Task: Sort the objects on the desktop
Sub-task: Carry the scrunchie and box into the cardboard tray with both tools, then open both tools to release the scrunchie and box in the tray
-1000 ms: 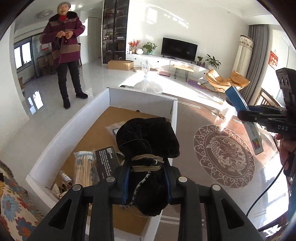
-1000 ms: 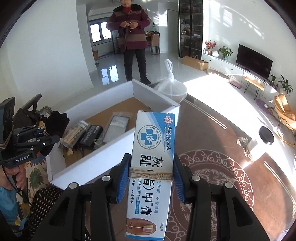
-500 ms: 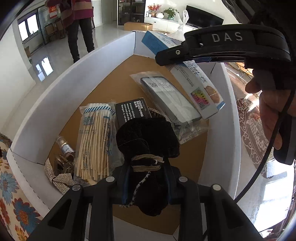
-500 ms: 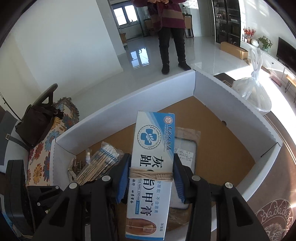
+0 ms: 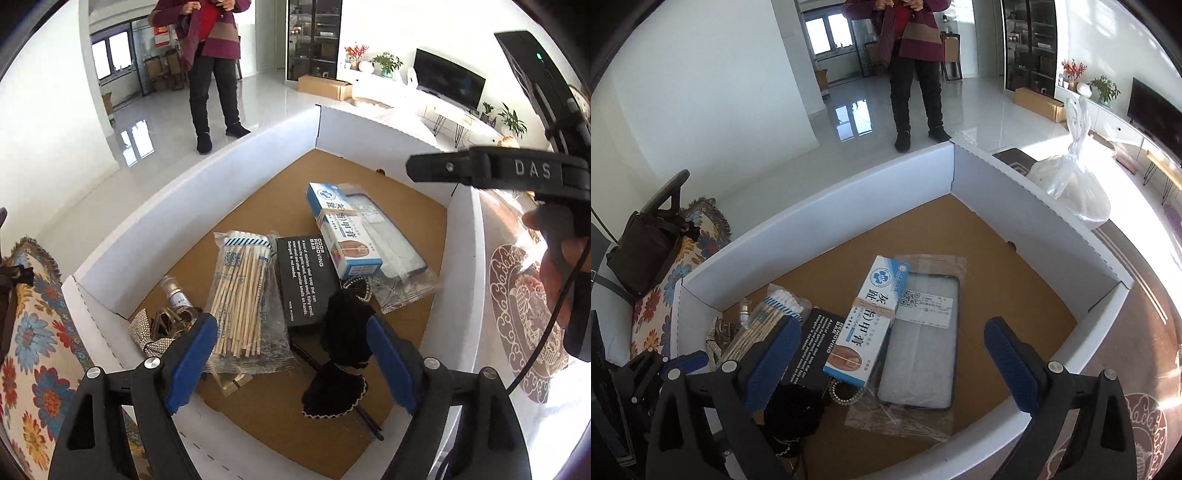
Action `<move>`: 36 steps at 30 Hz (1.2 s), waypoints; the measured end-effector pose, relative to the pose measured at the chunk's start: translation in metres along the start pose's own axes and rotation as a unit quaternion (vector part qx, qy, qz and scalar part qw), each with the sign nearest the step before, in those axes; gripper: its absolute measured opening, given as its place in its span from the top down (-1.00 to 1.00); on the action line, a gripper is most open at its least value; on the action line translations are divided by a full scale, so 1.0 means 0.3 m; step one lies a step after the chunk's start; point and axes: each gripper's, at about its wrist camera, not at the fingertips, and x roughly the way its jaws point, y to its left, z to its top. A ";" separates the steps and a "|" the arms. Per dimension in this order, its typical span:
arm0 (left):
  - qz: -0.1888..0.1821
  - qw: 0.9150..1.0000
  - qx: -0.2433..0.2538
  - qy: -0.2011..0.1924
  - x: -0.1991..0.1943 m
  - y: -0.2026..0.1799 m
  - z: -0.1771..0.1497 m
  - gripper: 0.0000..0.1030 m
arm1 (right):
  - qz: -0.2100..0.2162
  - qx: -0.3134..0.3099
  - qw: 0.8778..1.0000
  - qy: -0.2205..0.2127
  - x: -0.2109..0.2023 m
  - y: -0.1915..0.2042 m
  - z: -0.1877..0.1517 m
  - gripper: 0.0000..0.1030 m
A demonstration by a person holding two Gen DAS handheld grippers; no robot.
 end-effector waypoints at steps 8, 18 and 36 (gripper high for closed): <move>0.046 0.997 -0.013 -0.057 -0.135 -0.059 -0.007 -0.87 | -0.030 0.005 1.000 0.005 -0.158 -0.086 -0.150 -0.95; 0.085 0.994 -0.017 -0.073 -0.238 -0.092 -0.034 -0.90 | -0.032 -0.017 0.999 0.014 -0.190 -0.048 -0.214 -0.95; 0.055 0.998 -0.022 -0.027 -0.228 -0.095 -0.004 -0.90 | -0.045 -0.071 0.995 0.046 -0.137 0.046 -0.202 -0.95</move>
